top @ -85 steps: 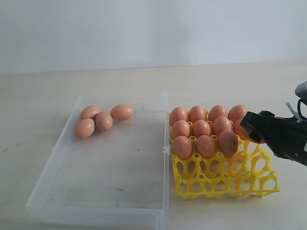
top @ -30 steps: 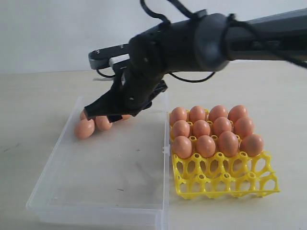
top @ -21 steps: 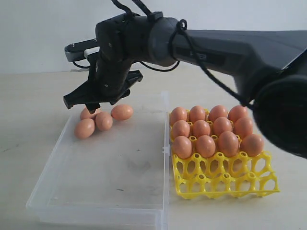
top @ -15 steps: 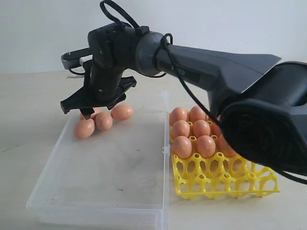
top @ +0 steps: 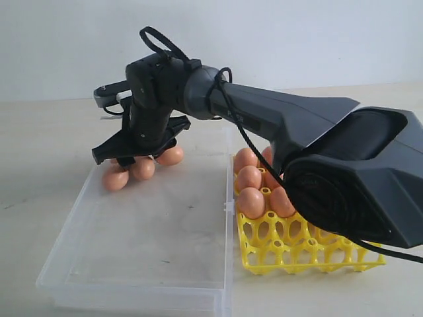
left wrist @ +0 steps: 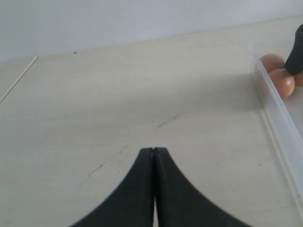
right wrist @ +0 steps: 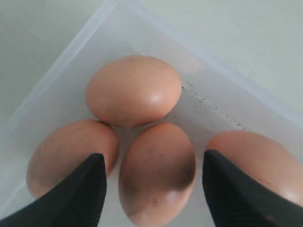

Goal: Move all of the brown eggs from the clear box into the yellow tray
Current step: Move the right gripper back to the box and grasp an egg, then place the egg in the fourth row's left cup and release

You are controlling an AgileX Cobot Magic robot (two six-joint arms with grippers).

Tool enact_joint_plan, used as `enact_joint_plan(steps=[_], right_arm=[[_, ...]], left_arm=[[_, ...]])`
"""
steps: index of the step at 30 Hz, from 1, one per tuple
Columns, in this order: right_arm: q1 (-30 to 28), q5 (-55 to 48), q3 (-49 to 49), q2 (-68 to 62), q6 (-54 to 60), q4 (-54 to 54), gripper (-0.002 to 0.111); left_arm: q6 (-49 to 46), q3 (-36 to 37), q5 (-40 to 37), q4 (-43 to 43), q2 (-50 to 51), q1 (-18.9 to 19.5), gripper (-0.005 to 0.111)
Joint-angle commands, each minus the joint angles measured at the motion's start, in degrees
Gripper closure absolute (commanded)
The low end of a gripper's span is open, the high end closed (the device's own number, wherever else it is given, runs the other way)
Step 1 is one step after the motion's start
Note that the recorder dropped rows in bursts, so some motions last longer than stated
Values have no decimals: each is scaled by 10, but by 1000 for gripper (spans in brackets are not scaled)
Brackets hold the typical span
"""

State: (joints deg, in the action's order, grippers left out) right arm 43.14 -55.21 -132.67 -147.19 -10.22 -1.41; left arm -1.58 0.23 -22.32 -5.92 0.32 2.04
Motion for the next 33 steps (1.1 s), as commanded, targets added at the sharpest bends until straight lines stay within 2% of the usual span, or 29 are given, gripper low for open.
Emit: enact_joint_plan(steps=[1,7,9,12,13,17,19,21,23,26,27,29,33], right_arm=[[-6,11,-5,-15,-3,-6,50],[-9,13,-9,-25,-3,-4,55],[-9,13,-9,-26,-3,-4,67],[-11,12,-9,-12,2,-3,101],[-11,12,-9,-7,4,-2,108],[-15,44,33,59,17,-7,108],[-15,122,129,135,17,-40,108],[-15,244,280,231,11,-64,108],[-19,456,515,371,11,-81,108],[-35,660,760,506,23,-75,108],[-39,712,839,547,59,-41,108],[-40,813,963,603,126,37,108],[-40,905,1082,646,141,81,108]], left_arm=[[3,-2,5,1,-3,-3,107],[3,-2,5,1,-3,-3,107],[3,-2,5,1,-3,-3,107],[3,-2,5,1,-3,-3,107],[3,-2,5,1,-3,-3,107],[3,-2,5,1,-3,-3,107],[3,-2,5,1,-3,-3,107],[3,-2,5,1,-3,-3,107],[3,-2,5,1,-3,-3,107],[3,-2,5,1,-3,-3,107],[3,-2,5,1,-3,-3,107],[3,-2,5,1,-3,-3,107],[3,-2,5,1,-3,-3,107]])
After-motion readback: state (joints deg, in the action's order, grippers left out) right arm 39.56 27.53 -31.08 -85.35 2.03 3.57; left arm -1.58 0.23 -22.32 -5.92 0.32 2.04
